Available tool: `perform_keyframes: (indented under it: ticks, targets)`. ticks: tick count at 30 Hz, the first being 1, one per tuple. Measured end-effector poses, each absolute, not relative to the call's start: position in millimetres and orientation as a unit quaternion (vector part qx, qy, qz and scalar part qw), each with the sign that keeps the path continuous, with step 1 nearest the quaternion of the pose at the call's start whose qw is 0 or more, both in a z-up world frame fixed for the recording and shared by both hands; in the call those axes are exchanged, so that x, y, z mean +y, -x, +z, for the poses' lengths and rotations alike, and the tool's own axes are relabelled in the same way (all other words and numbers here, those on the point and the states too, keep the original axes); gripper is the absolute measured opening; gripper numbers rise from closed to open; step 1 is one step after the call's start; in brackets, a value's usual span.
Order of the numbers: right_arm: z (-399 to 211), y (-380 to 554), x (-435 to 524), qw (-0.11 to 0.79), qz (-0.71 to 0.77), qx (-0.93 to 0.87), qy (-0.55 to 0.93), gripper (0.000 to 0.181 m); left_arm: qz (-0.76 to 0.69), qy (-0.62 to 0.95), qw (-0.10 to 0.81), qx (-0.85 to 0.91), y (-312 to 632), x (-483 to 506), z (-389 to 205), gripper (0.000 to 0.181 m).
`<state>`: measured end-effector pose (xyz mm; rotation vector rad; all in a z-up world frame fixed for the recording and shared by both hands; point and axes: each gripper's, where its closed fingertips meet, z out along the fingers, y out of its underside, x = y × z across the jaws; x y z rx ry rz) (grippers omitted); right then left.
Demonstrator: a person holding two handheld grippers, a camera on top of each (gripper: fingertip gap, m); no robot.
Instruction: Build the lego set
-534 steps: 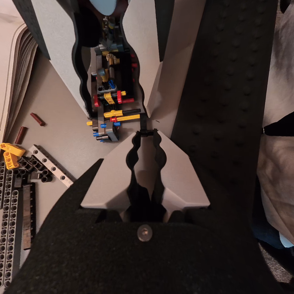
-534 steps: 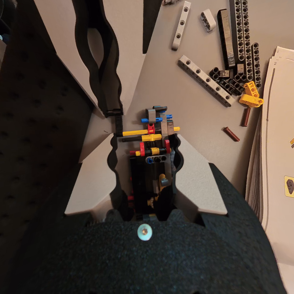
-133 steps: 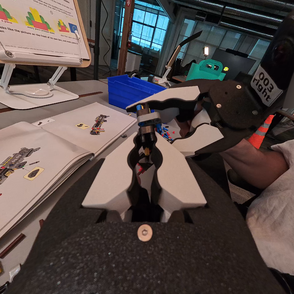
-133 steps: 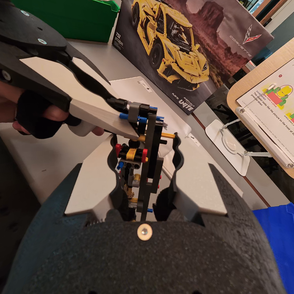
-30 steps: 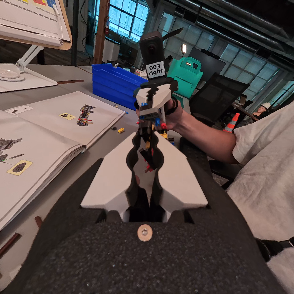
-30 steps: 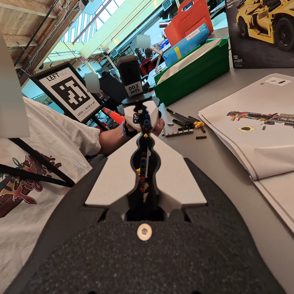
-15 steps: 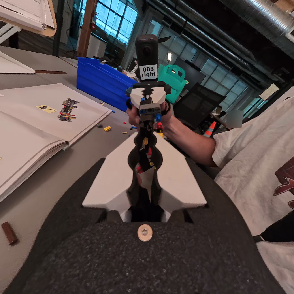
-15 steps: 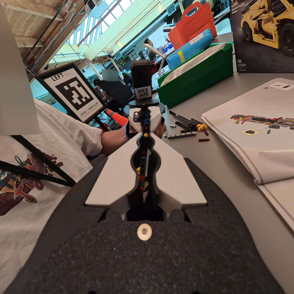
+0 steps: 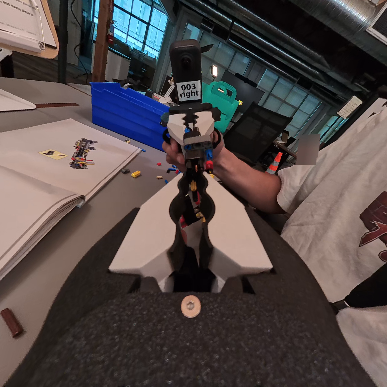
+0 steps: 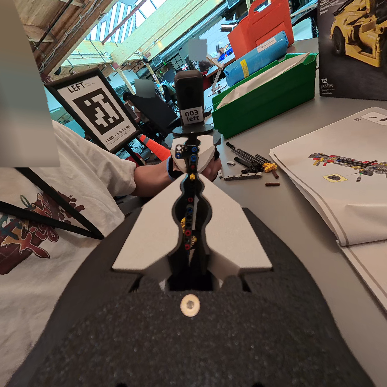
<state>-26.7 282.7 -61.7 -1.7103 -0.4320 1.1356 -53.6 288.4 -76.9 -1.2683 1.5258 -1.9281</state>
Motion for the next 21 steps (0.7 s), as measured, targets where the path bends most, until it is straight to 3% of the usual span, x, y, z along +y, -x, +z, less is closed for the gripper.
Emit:
perform_keyframes:
  ticks: [21]
  targets:
    - [-65.8,24.8,287.6,0.482,0.510,-0.143,0.698,0.003,-0.676,0.471,0.188,0.534,43.9,287.2,-77.8,0.006]
